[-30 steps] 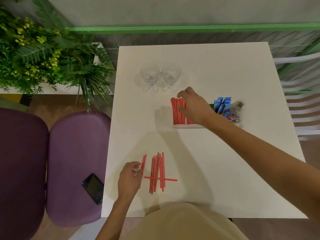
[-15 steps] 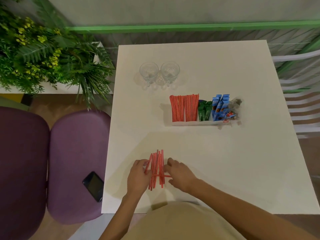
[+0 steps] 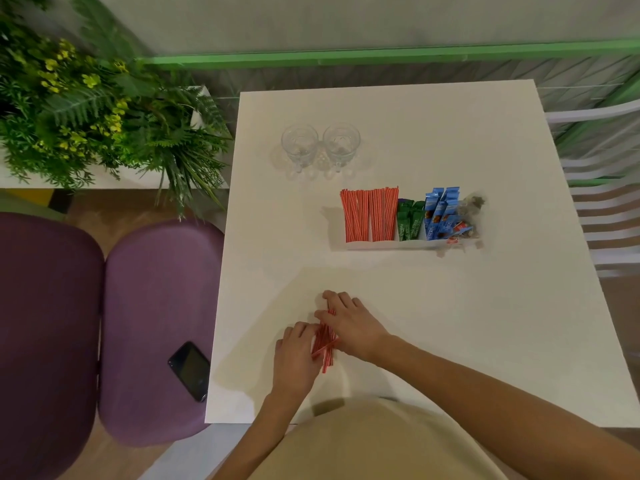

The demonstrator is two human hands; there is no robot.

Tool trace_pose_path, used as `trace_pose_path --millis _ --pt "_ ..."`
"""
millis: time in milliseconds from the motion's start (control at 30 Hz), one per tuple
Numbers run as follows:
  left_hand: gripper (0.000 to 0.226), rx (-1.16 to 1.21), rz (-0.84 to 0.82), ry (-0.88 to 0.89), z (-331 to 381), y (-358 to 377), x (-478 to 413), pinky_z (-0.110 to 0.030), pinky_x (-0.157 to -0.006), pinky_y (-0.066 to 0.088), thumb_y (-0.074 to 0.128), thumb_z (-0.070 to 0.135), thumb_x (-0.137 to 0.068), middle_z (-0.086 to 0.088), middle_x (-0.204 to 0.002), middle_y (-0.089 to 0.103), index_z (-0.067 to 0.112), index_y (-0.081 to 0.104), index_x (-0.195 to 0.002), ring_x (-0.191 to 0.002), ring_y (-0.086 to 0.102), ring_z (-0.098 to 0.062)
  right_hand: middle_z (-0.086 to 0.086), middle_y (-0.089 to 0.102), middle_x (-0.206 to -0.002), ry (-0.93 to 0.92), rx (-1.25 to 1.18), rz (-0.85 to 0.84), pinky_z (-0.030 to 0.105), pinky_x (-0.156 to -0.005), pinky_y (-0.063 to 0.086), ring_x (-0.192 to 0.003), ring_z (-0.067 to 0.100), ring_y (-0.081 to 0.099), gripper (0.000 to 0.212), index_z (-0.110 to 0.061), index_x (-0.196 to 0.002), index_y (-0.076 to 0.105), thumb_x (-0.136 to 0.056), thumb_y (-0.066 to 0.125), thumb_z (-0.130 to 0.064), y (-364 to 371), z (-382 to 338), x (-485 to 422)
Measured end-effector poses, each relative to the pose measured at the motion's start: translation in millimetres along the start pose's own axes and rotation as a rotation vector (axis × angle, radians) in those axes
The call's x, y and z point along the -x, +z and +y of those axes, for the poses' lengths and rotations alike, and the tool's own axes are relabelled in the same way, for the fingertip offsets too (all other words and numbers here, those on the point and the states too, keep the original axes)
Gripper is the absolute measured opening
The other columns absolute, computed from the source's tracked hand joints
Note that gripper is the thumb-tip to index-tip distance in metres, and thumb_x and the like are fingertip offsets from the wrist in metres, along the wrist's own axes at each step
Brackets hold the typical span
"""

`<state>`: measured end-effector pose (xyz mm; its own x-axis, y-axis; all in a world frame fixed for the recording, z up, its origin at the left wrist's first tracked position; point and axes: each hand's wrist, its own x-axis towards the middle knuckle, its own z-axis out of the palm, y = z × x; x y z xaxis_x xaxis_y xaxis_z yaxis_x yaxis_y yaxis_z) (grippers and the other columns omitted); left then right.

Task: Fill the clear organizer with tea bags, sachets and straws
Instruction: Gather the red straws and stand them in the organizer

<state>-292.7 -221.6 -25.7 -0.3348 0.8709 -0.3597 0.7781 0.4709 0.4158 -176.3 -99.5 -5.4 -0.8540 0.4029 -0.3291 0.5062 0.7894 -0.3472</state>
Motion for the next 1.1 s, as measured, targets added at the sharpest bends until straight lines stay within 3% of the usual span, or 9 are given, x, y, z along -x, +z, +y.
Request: trace_pose_path --millis 133,267,367,467,600,733,800,967,1100 --pt "0.025 0.023 0.019 0.016 -0.6 -2.3 -1.7 -0.024 -0.08 0.039 0.061 0.034 -0.088 0.013 -0.108 0.06 0.032 0.062 -0.113 -0.102 0.054 -0.013 0.014 0.045 -0.137 -0.051 0.091 -0.028 0.044 -0.093 0.044 -0.122 0.035 0.044 0.031 -0.016 -0.109 0.063 -0.081 0.067 -0.03 -0.4 4.5 -4.8" --pt "0.032 0.053 0.016 0.011 -0.7 -3.7 -0.8 -0.027 -0.08 0.043 0.066 0.039 -0.083 0.014 -0.108 0.059 0.03 0.061 -0.113 -0.099 0.053 -0.013 0.008 0.058 -0.103 -0.06 0.159 -0.022 0.036 -0.071 0.047 -0.092 0.029 0.057 0.021 -0.017 -0.083 0.065 -0.074 0.073 -0.034 -2.4 5.5 -8.3" --pt "0.038 0.003 -0.017 0.043 -0.7 -1.9 0.3 -0.026 -0.079 0.041 0.07 0.024 -0.078 0.011 -0.108 0.059 0.028 0.061 -0.115 -0.101 0.053 -0.015 -0.001 0.058 -0.08 -0.059 0.218 -0.02 0.029 -0.06 0.042 -0.075 0.02 0.056 0.021 -0.021 -0.067 0.062 -0.066 0.081 -0.031 0.7 4.8 -7.1" --pt "0.034 -0.033 0.007 0.103 -1.0 -0.1 -1.0 -0.023 -0.072 0.039 0.069 0.009 -0.076 0.011 -0.095 0.065 0.027 0.068 -0.106 -0.089 0.056 -0.016 -0.006 0.056 -0.067 -0.038 0.207 -0.019 0.026 -0.056 0.037 -0.069 0.016 0.054 0.025 -0.024 -0.059 0.058 -0.061 0.083 -0.024 8.1 5.3 -5.5" --pt "0.022 -0.089 -0.004 0.133 -3.3 -0.1 -8.0 -0.024 -0.063 0.041 0.067 0.006 -0.074 0.005 -0.081 0.065 0.02 0.069 -0.091 -0.076 0.06 -0.018 0.005 0.061 -0.089 -0.017 0.113 -0.09 0.032 -0.069 0.036 -0.088 0.025 0.056 0.006 -0.014 -0.083 0.063 -0.088 0.06 -0.015 13.0 0.7 3.0" --pt "0.019 -0.156 -0.076 0.182 -1.1 -3.5 -14.1 -0.026 -0.059 0.041 0.061 0.008 -0.075 0.001 -0.086 0.063 0.015 0.066 -0.092 -0.083 0.059 -0.02 0.013 0.058 -0.107 -0.025 0.071 -0.059 0.038 -0.082 0.038 -0.102 0.029 0.051 0.022 -0.007 -0.103 0.062 -0.1 0.043 -0.017 13.8 -1.5 6.2" --pt "0.02 -0.189 -0.091 0.23 -1.9 -6.5 -16.4 -0.029 -0.058 0.043 0.06 0.008 -0.075 -0.001 -0.09 0.063 0.013 0.064 -0.095 -0.086 0.059 -0.02 0.012 0.057 -0.107 -0.018 0.043 -0.073 0.037 -0.082 0.039 -0.102 0.028 0.051 0.021 -0.007 -0.104 0.061 -0.1 0.043 -0.016 14.6 0.1 5.9" --pt "0.034 -0.406 -0.113 0.399 -8.8 -10.5 -15.7 -0.021 -0.038 0.034 0.088 0.015 -0.05 0.008 -0.068 0.057 0.02 0.065 -0.074 -0.058 0.057 -0.011 0.009 0.059 -0.101 -0.003 0.043 -0.046 0.035 -0.076 0.037 -0.096 0.028 0.054 0.012 -0.009 -0.098 0.063 -0.095 0.052 -0.013 22.8 4.5 10.3" --pt "0.036 -0.496 -0.089 0.453 -10.3 -6.9 -14.6 -0.024 -0.04 0.037 0.085 0.007 -0.045 0.004 -0.068 0.056 0.018 0.065 -0.073 -0.059 0.056 -0.014 0.009 0.06 -0.099 0.013 0.04 0.018 0.037 -0.079 0.038 -0.093 0.027 0.054 0.02 -0.008 -0.098 0.063 -0.095 0.053 -0.025 24.3 2.7 16.9"
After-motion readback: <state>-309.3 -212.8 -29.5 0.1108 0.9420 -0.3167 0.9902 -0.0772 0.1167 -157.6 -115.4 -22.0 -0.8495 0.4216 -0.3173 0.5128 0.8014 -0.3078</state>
